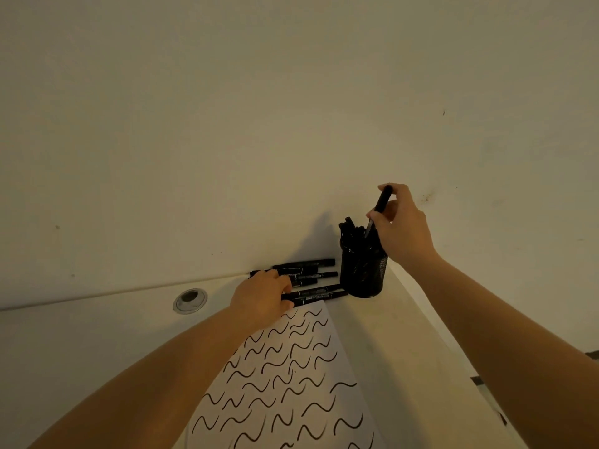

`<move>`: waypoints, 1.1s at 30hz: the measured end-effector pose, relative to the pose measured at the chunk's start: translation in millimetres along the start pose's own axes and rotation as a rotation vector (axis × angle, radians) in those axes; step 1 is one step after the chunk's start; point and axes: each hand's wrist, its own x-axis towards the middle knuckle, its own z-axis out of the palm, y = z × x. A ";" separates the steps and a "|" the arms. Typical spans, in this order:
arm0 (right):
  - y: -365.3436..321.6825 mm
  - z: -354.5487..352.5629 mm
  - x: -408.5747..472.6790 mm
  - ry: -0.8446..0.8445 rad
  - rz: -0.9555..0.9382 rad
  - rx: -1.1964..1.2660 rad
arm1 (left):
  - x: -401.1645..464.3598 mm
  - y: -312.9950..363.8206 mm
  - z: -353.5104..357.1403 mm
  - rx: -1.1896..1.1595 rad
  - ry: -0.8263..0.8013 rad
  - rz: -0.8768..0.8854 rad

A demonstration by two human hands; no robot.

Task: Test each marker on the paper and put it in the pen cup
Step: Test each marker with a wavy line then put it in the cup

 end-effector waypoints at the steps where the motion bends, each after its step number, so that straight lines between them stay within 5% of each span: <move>1: 1.3 1.8 -2.2 -0.013 -0.028 -0.038 | 0.0 0.0 1.2 -0.006 0.007 0.003; 15: 14.9 27.9 -19.0 -0.106 -0.290 -0.602 | 0.3 0.7 9.3 0.010 -0.048 -0.030; 22: 8.2 21.6 -22.8 -0.107 -0.318 -0.693 | -4.9 -0.7 10.2 -0.042 0.007 -0.113; 27: -19.3 19.4 -60.5 0.163 -0.420 -0.395 | -24.1 7.1 -15.9 -0.221 0.109 -0.208; 33: -39.0 34.8 -142.1 -0.186 -0.019 -0.004 | -89.3 33.8 -42.4 -0.613 0.128 -0.182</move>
